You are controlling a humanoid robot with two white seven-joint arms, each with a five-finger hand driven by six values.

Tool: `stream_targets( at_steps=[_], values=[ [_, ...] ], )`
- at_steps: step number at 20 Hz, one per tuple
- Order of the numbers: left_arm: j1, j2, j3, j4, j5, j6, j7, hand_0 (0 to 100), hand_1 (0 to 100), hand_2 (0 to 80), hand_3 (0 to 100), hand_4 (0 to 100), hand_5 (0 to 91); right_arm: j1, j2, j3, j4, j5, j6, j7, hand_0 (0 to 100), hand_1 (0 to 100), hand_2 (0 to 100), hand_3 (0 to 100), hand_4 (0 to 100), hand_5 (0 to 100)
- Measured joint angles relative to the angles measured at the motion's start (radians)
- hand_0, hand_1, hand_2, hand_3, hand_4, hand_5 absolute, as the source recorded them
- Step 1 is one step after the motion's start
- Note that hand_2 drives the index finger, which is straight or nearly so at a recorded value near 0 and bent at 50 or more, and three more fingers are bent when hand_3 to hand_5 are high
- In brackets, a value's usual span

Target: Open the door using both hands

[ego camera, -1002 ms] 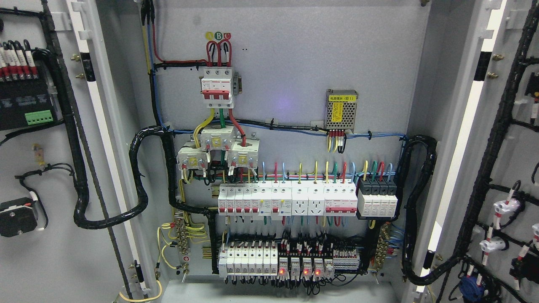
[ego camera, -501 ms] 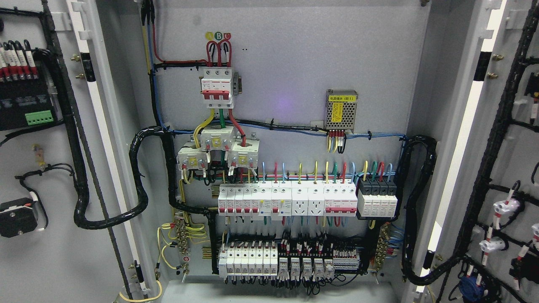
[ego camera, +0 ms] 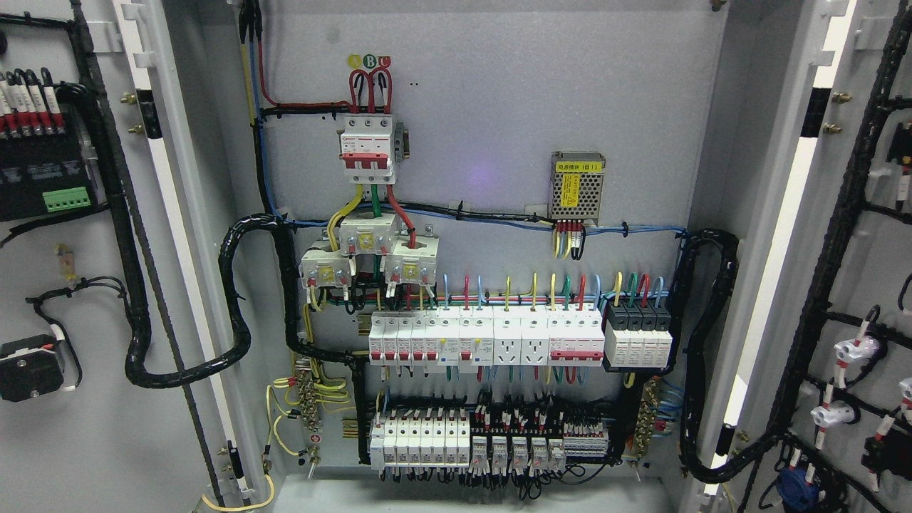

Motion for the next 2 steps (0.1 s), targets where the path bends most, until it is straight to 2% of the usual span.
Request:
stream_targets(
  at_steps=[2],
  values=[
    [0.002,-0.003,0.004,0.016,0.000,0.004,0.000,0,0,0.0,0,0,0.0,-0.001,0.004,-0.015,0.021,0.007,0.003,0.004,0,0,0,0,0,0]
  ],
)
